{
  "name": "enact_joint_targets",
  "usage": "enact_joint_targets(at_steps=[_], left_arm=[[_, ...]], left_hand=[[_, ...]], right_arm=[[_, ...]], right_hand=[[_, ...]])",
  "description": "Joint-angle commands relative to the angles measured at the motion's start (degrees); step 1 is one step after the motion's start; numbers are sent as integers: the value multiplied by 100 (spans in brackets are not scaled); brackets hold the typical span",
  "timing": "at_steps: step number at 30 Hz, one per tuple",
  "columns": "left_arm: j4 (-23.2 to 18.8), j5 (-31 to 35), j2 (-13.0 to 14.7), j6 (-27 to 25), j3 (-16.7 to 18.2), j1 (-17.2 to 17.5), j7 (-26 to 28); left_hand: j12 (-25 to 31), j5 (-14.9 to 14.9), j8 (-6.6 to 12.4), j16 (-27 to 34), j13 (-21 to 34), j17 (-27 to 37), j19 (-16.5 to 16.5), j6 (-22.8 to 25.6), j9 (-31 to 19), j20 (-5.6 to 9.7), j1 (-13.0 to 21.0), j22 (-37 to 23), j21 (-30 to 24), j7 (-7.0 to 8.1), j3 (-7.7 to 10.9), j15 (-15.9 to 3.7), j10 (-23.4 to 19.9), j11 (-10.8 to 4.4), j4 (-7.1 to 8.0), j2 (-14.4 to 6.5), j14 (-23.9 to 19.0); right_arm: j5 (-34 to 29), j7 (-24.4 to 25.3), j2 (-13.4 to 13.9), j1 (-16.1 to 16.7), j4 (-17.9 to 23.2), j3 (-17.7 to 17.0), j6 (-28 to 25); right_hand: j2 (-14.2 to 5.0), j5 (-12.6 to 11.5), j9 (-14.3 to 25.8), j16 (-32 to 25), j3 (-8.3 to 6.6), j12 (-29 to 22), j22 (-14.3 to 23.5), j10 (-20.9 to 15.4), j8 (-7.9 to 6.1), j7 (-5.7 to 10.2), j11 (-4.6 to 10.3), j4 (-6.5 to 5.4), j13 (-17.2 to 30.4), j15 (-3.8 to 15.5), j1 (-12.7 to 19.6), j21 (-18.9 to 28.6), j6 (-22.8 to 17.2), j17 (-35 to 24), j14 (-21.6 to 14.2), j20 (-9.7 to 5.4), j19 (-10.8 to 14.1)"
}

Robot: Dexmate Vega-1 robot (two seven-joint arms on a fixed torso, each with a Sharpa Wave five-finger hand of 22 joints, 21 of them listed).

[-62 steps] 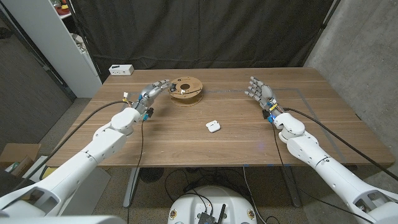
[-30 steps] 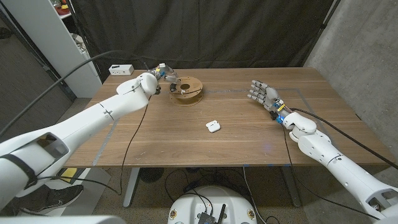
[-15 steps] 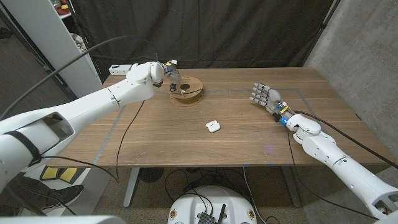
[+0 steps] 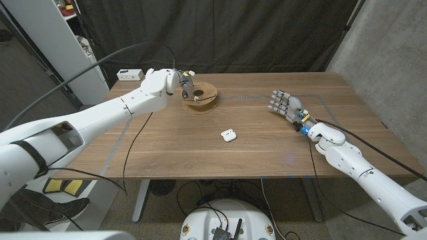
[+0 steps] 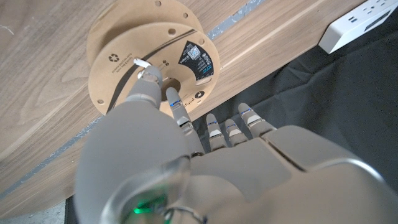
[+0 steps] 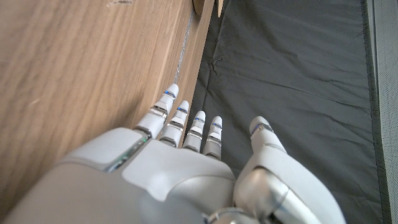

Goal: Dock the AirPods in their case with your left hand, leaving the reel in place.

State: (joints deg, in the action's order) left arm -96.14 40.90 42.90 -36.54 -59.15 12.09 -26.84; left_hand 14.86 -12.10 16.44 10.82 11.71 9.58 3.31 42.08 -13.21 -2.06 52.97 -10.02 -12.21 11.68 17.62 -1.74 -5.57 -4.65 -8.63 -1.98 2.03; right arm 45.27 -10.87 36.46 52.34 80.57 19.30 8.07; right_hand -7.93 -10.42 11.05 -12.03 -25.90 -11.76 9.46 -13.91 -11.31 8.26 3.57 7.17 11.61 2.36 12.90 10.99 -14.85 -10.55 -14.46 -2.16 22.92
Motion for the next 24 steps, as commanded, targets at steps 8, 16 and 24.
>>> enact_joint_targets(at_steps=[8, 16, 24], left_arm=[[492, 363, -405, 611, 448, 414, 557], [577, 439, -564, 440, 466, 448, 511], [546, 463, -563, 367, 471, 466, 411]], left_hand=[[85, 2, 101, 44, 19, 11, 226, 301, -22, 12, 112, -22, -44, -111, -99, -303, -285, -19, 45, -67, -272], [109, 24, 130, 35, 21, 10, 326, 428, -47, 74, 117, -31, -53, -233, -160, -367, -404, -75, 69, -94, -395], [96, 45, 189, 7, 23, 10, 365, 556, -108, 86, 142, -38, -44, -280, -210, -389, -430, -95, 70, -104, -435]], right_arm=[[120, 63, 34, 225, 121, -112, 27], [170, 44, 58, 306, 140, -166, 68], [194, 38, 84, 351, 141, -198, 78]], right_hand=[[12, 10, 13, -16, 33, -24, 27, -85, -13, -27, -36, -35, 13, 586, -47, -16, -33, -29, -86, 8, -25], [17, 6, 12, -15, 36, -30, 27, -113, -16, -20, -29, -59, 15, 579, -83, -13, -46, -27, -115, 13, -21], [19, 1, 12, -10, 30, -29, 27, -129, -15, -21, -47, -76, 17, 583, -109, -11, -50, -20, -144, 15, -20]])
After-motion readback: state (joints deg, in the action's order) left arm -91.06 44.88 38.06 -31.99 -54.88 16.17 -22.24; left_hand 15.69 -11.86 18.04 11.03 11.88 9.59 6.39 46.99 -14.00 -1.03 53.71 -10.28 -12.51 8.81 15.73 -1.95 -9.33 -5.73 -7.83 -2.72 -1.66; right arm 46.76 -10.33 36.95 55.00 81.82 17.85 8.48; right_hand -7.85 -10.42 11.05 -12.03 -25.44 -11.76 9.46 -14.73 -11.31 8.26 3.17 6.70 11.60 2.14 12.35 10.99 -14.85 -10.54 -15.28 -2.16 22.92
